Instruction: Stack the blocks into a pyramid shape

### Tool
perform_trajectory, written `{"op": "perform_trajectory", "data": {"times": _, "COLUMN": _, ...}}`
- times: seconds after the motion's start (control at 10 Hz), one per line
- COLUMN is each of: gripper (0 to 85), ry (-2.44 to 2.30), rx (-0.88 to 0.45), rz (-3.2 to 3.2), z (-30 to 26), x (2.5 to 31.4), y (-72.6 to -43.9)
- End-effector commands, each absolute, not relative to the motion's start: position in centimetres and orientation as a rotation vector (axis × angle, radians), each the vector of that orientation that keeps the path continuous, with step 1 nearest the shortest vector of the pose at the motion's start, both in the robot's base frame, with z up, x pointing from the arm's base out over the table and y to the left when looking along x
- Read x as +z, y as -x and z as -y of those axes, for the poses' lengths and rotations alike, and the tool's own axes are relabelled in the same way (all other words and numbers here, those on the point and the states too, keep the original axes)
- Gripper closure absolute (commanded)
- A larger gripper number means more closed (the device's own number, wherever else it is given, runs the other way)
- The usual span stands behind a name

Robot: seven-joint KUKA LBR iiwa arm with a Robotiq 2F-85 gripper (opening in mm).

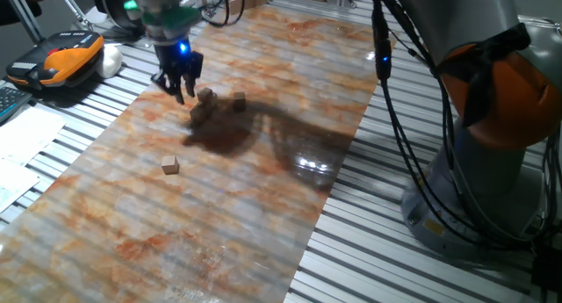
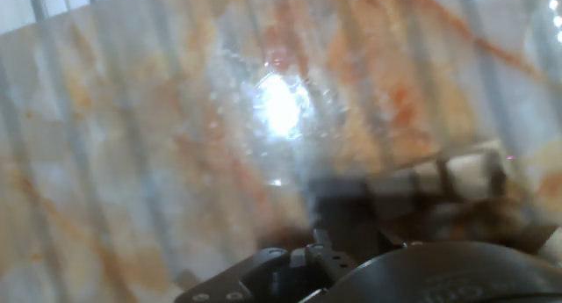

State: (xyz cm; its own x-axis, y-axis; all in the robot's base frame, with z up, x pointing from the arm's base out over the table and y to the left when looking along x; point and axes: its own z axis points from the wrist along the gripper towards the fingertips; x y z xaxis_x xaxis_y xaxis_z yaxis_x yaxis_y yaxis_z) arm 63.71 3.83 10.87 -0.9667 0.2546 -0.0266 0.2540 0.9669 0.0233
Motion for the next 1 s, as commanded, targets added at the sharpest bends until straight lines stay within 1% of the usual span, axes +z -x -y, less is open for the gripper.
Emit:
{"op": "perform_trajectory", "data": {"times": 0.0, "gripper": 51.0, "ry": -0.437, "rx": 0.02, "rz": -3.069, "z": -5.0, "x": 10.7, "y": -63.5}}
{"op": "perform_trajectory", "data": {"times": 0.1, "gripper": 51.0, "ry": -0.511, "rx": 0.022, "rz": -3.051, "z": -5.6, "x": 10.4, "y": -63.2}}
{"op": "perform_trajectory", "data": {"times": 0.4, "gripper": 51.0, "ry": -0.785, "rx": -0.055, "rz": -2.979, "z": -7.8, "x": 9.5, "y": -62.7}}
{"op": "perform_trajectory", "data": {"times": 0.5, "gripper": 51.0, "ry": -0.855, "rx": -0.048, "rz": -2.958, "z": -8.1, "x": 9.3, "y": -62.6}}
{"op": "perform_trajectory", "data": {"times": 0.7, "gripper": 51.0, "ry": -1.003, "rx": 0.026, "rz": -2.92, "z": -8.4, "x": 8.9, "y": -62.4}}
{"op": "perform_trajectory", "data": {"times": 0.9, "gripper": 51.0, "ry": -1.059, "rx": 0.012, "rz": -2.896, "z": -9.1, "x": 8.7, "y": -62.2}}
